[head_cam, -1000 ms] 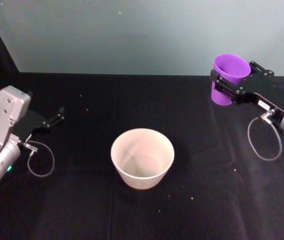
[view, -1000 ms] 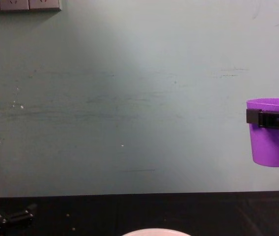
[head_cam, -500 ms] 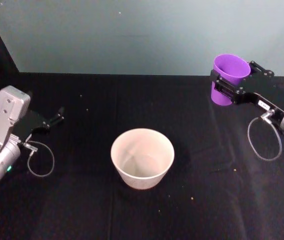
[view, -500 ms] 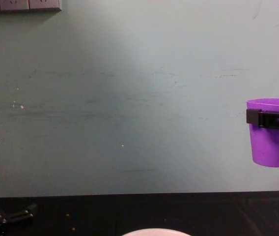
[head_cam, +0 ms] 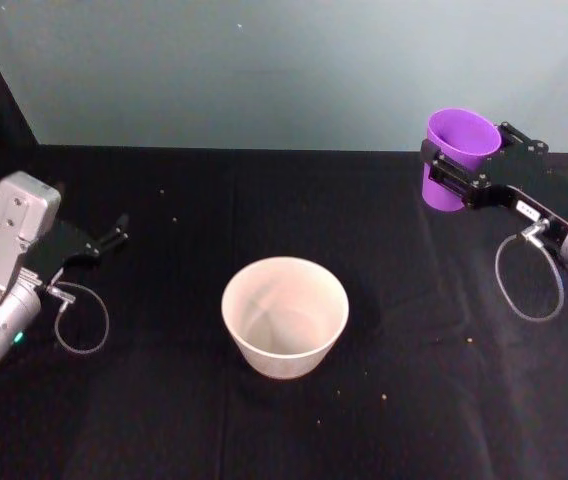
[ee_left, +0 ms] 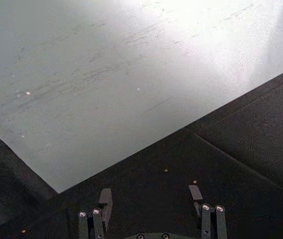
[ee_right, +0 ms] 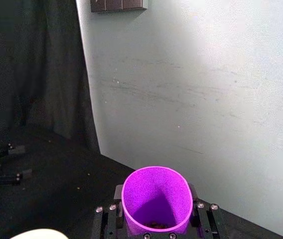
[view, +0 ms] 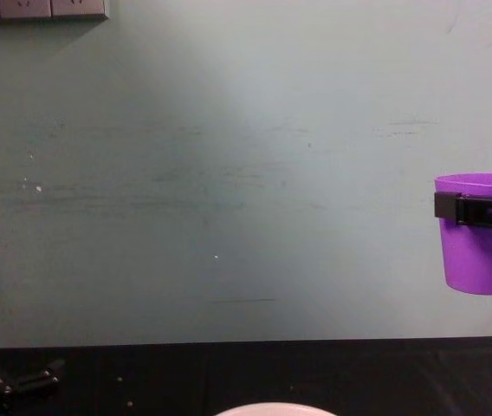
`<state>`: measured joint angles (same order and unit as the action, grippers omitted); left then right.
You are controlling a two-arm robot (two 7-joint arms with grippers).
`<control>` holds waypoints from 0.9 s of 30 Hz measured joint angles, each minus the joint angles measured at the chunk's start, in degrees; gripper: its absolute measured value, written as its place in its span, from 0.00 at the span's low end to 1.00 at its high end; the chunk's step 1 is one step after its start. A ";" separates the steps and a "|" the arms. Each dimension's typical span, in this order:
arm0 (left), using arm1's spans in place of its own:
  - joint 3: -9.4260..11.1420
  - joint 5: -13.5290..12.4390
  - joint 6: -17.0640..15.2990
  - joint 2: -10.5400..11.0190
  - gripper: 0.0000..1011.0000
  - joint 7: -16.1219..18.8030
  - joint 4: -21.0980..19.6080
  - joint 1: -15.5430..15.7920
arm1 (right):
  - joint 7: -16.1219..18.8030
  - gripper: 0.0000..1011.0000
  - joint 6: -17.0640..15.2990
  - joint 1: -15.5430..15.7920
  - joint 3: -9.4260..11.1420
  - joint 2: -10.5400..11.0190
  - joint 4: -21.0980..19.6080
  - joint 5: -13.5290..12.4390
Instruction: Pick up the cup and pour the mung beans from the cup into the bowl.
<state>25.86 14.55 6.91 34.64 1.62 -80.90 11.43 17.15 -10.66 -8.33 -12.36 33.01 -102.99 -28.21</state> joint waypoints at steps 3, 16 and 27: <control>0.00 0.00 0.00 0.00 0.99 0.00 0.00 0.00 | 0.00 0.72 0.00 0.00 0.00 0.00 0.00 0.00; 0.00 0.00 0.00 0.00 0.99 0.00 0.00 0.00 | 0.00 0.72 0.00 0.00 0.00 0.00 0.00 0.01; 0.00 0.00 0.00 0.00 0.99 0.00 0.00 0.00 | 0.00 0.72 0.00 0.00 0.00 0.00 0.00 0.00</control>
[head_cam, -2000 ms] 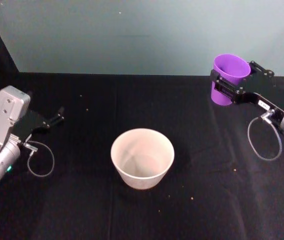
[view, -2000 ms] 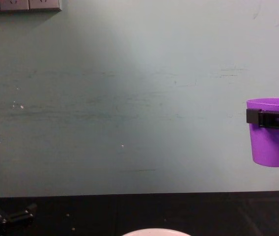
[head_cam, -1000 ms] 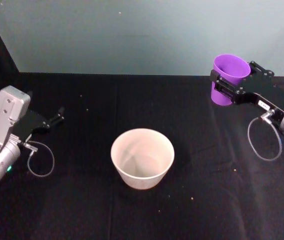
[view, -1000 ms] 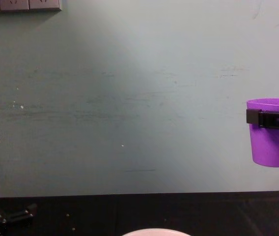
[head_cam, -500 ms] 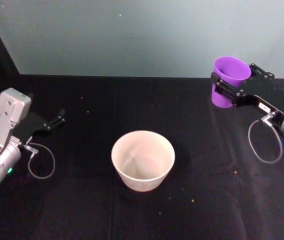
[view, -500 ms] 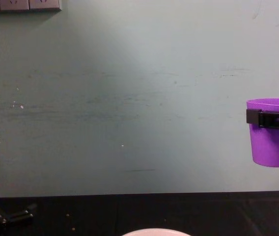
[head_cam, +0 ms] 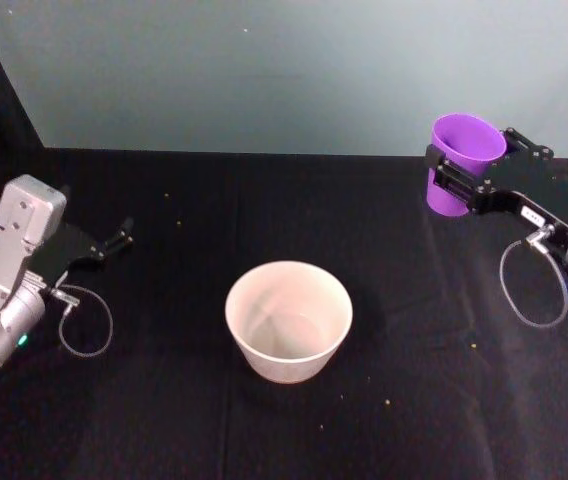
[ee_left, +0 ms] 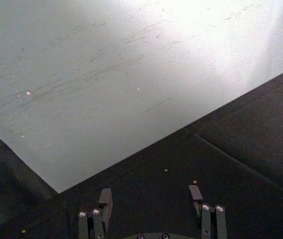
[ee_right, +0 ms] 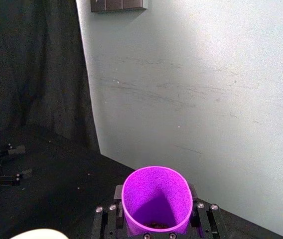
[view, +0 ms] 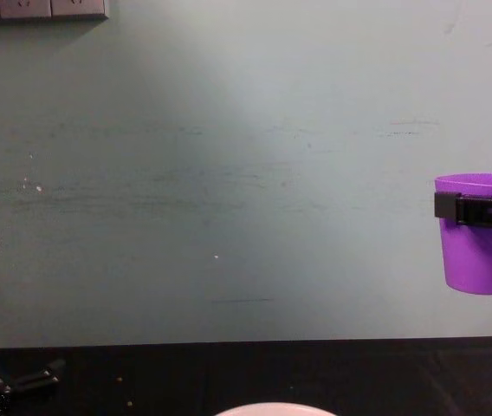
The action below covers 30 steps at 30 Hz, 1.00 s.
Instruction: Pick up the cup and pour the mung beans from the cup into the bowl.
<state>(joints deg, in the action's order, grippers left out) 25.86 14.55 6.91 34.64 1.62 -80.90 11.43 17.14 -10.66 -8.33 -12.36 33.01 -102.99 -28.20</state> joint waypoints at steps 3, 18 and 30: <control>0.00 0.00 0.00 0.00 0.99 0.00 0.00 0.00 | 0.00 0.72 0.00 0.00 0.00 0.00 0.00 0.00; 0.00 0.00 0.00 0.00 0.99 0.00 0.00 0.00 | 0.00 0.72 0.00 0.00 0.00 0.00 0.00 0.00; 0.00 0.00 0.00 0.00 0.99 0.00 0.00 0.00 | 0.00 0.72 0.00 0.00 0.00 0.00 0.00 0.00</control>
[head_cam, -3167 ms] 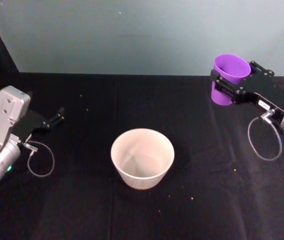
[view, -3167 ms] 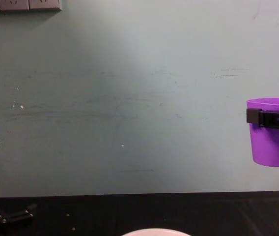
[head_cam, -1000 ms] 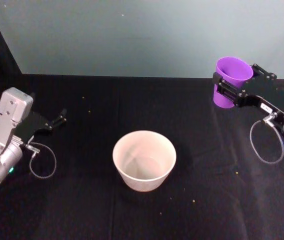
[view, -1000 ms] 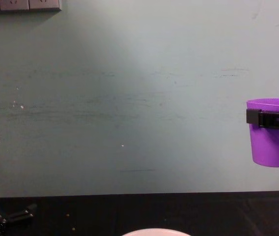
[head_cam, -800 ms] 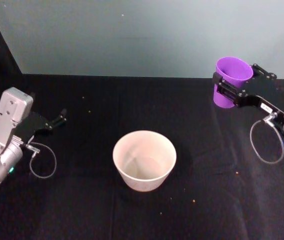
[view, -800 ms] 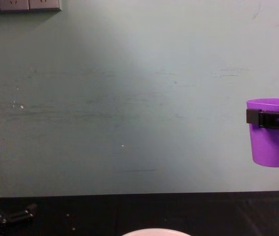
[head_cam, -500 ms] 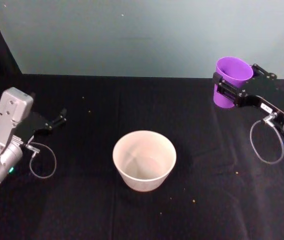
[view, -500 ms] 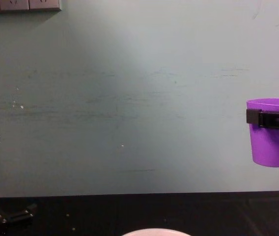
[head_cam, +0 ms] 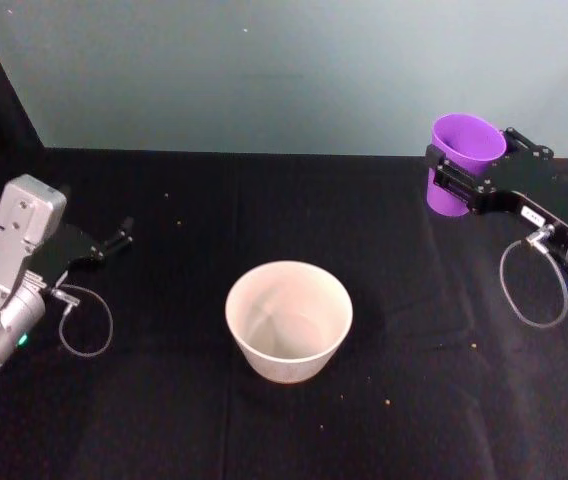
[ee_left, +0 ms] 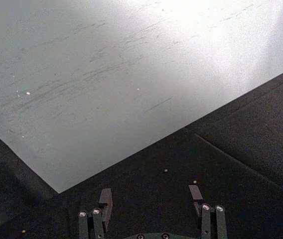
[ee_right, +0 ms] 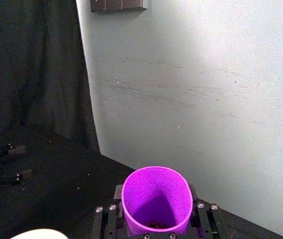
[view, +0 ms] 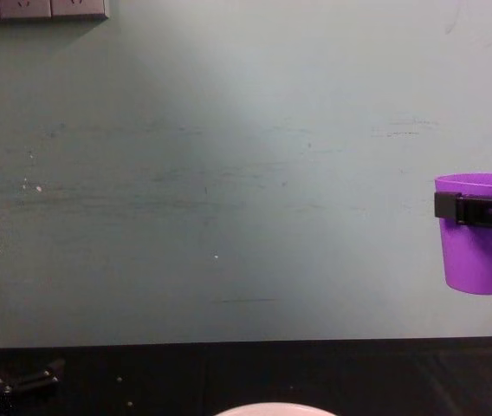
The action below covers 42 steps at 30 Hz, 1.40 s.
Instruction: Pick up the cup and pour the mung beans from the cup into the bowl.
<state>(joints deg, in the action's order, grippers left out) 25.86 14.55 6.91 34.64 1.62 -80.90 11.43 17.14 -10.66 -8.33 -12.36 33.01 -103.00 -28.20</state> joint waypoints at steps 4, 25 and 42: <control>0.00 0.00 0.00 0.00 0.99 0.00 0.00 0.00 | 0.00 0.72 0.00 0.00 0.00 0.00 0.00 0.00; 0.00 0.00 0.00 0.00 0.99 0.00 0.00 0.00 | 0.00 0.72 0.00 0.00 0.00 0.00 0.00 0.00; 0.00 0.00 0.00 0.00 0.99 0.00 0.00 0.00 | 0.00 0.72 0.00 0.00 0.00 0.00 0.00 0.00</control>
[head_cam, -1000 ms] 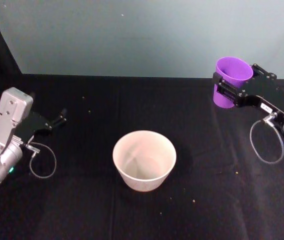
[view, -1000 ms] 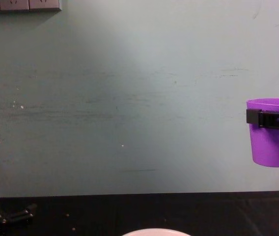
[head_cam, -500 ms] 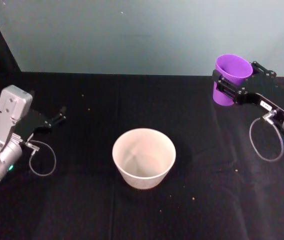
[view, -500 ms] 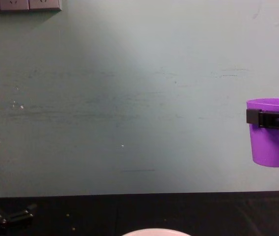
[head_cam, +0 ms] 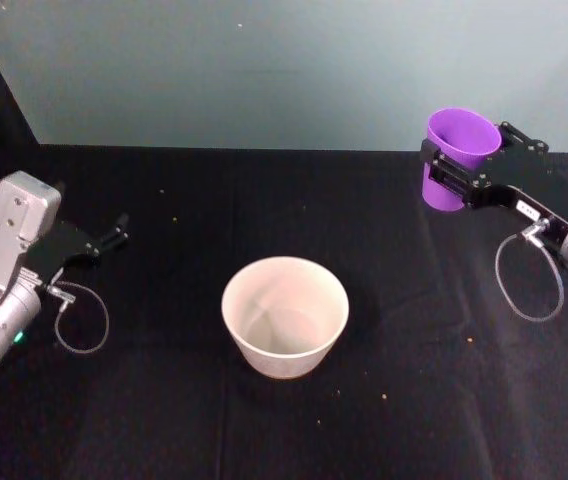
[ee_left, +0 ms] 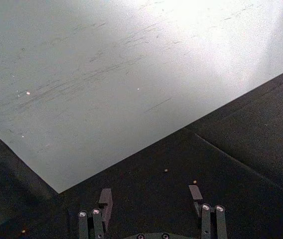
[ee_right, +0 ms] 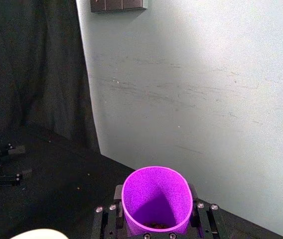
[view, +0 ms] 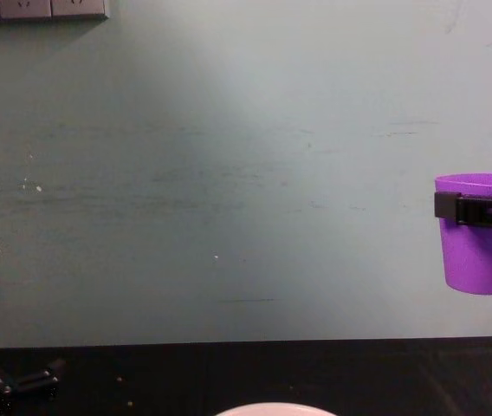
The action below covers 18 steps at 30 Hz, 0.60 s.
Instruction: Pick up the cup and pour the mung beans from the cup into the bowl.
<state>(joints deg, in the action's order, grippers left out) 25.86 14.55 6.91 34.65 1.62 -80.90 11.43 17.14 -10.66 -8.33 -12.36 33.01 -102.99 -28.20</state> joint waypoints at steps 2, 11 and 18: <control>0.00 0.00 0.00 0.00 0.99 0.00 0.00 0.00 | 0.00 0.72 0.00 0.00 0.00 0.00 0.00 0.00; 0.00 0.00 0.00 0.00 0.99 0.00 0.00 0.00 | 0.00 0.71 0.00 0.00 0.00 0.00 0.00 0.00; 0.00 0.00 0.00 0.00 0.99 0.00 0.00 0.00 | 0.00 0.72 0.00 0.00 0.00 0.00 0.00 0.00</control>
<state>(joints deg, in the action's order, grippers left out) 25.86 14.55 6.91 34.65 1.62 -80.90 11.43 17.14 -10.66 -8.33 -12.36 33.01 -102.99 -28.20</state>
